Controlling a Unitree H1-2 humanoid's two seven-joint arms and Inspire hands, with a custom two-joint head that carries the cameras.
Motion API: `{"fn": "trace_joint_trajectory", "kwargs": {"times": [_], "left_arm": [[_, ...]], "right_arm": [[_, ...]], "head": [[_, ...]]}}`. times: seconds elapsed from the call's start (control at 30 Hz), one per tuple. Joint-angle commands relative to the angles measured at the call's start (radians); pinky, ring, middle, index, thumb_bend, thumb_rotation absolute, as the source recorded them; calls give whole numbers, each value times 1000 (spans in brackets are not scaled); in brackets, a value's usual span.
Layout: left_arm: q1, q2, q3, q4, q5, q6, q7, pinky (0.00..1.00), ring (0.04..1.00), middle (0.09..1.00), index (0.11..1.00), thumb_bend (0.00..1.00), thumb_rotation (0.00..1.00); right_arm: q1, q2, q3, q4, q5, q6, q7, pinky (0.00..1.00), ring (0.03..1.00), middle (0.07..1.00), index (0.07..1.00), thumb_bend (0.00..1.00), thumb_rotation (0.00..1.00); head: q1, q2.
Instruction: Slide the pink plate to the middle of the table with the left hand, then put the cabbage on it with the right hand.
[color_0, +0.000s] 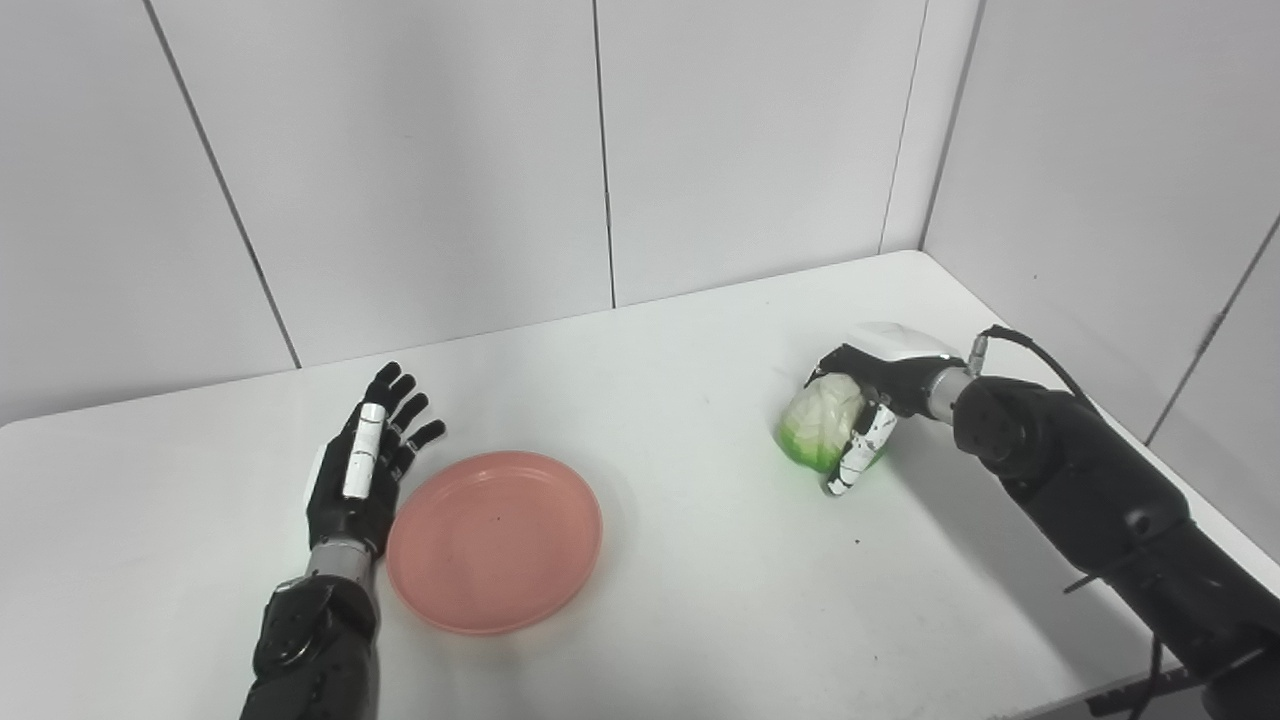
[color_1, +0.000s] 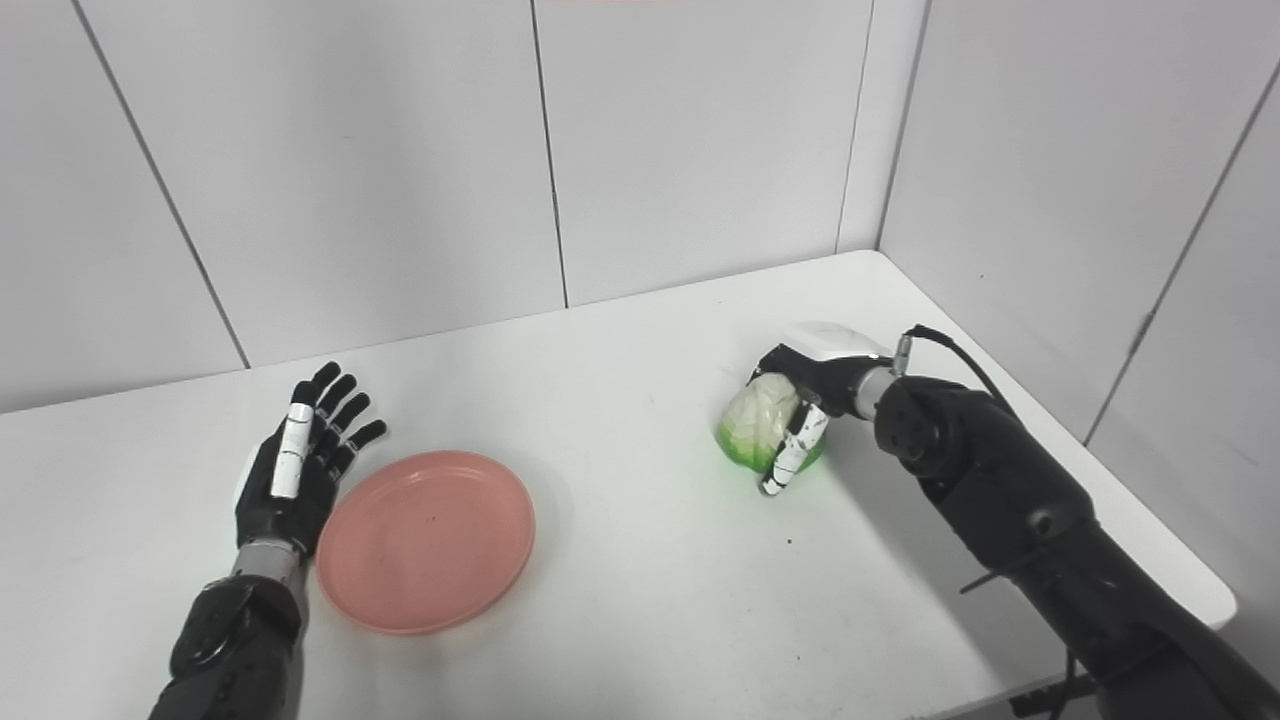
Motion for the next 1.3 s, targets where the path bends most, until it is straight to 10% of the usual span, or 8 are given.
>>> {"fn": "trace_joint_trajectory", "kwargs": {"times": [0.0,0.8,1.27], "left_arm": [[100,4,5,65,0,28,-5,766,901,910,864,815,692],[103,-16,-13,57,27,20,38,711,859,882,859,833,711],[102,-46,-34,72,63,-8,87,685,847,877,863,843,737]], "right_arm": [[1,-13,5,8,11,-44,7,275,347,466,512,532,9],[-158,22,-86,-303,240,63,175,253,317,455,511,526,0],[-230,126,-58,-256,307,23,181,280,333,447,521,524,0]], "head": [[1,0],[74,6],[280,2]]}}
